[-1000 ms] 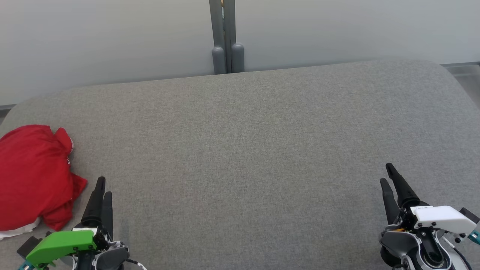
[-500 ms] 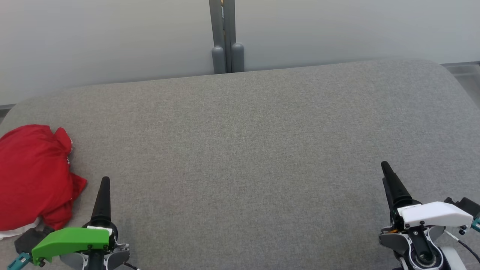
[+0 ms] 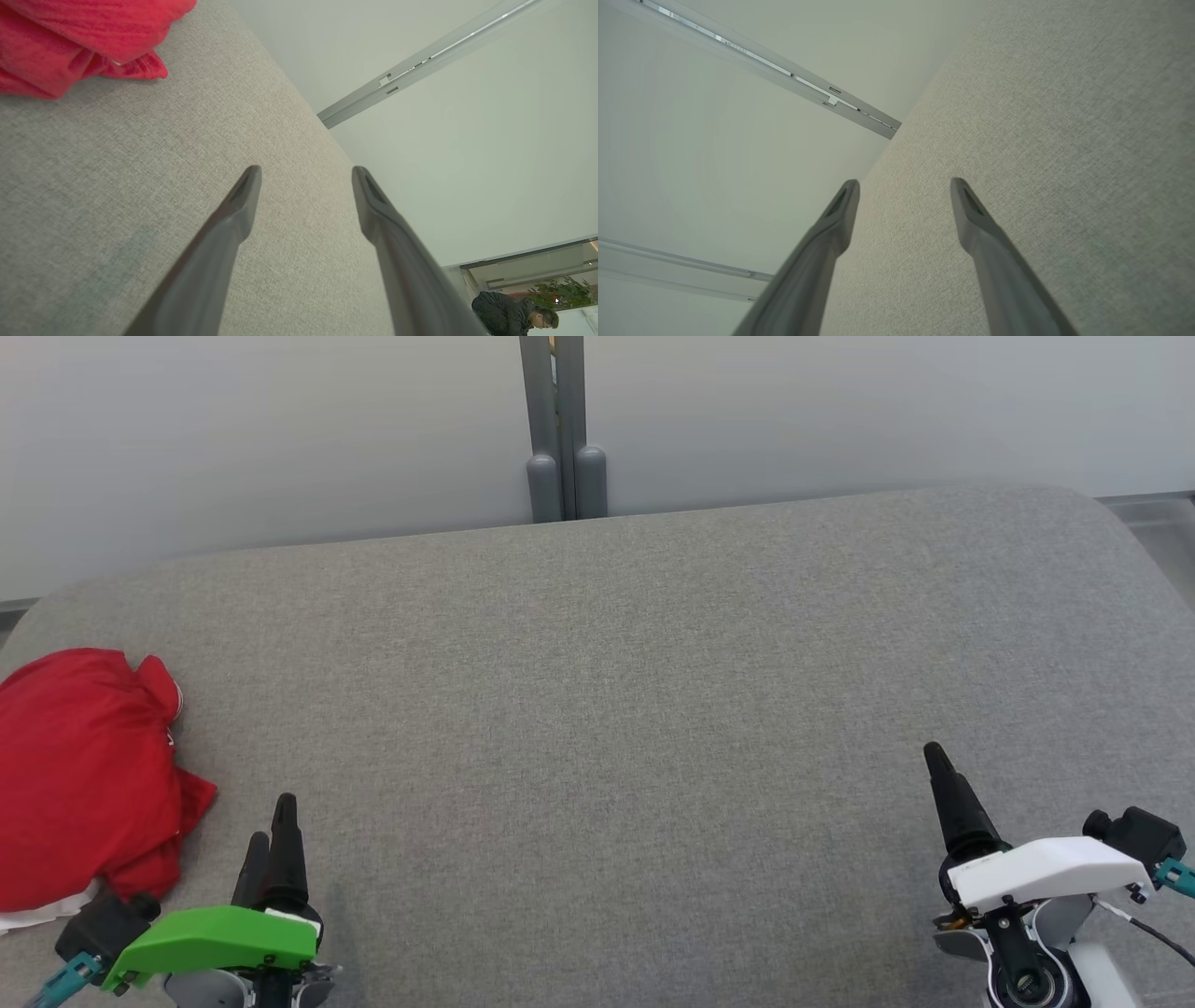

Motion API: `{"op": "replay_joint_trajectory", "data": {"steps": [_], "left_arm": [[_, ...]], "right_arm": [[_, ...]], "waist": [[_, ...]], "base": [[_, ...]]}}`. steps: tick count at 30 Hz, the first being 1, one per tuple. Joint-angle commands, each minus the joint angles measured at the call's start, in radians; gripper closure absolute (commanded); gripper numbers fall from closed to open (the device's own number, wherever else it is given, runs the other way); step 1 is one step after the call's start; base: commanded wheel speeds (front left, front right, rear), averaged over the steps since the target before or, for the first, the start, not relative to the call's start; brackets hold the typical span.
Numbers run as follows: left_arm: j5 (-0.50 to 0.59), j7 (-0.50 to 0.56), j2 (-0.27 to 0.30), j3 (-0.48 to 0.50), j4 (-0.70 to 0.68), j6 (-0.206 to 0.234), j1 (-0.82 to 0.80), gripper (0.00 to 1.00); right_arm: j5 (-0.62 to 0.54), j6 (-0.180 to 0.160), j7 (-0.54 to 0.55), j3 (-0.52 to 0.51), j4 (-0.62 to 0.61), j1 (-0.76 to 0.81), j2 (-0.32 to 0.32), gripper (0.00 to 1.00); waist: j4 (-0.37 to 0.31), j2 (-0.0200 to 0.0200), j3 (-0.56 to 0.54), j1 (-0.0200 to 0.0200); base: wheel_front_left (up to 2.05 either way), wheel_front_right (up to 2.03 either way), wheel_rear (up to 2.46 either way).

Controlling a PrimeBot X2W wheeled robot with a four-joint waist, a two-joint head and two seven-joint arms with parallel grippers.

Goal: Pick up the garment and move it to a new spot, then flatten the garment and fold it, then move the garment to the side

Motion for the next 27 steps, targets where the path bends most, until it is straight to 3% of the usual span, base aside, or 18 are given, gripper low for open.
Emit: {"op": "replay_joint_trajectory", "data": {"steps": [1,27], "left_arm": [[0.041,-0.010,0.011,-0.004,-0.011,0.005,-0.005,0.00],[0.405,-0.097,0.023,-0.037,-0.010,0.075,0.012,0.00]], "right_arm": [[-0.036,0.000,-0.010,0.007,-0.011,-0.009,-0.010,0.00],[-0.402,0.000,-0.097,0.026,-0.034,0.004,-0.013,0.00]], "waist": [[0.000,0.0000,0.000,0.0000],[-0.004,0.0000,-0.001,0.0000]], "base": [[0.00,0.00,0.00],[0.00,0.00,0.00]]}}
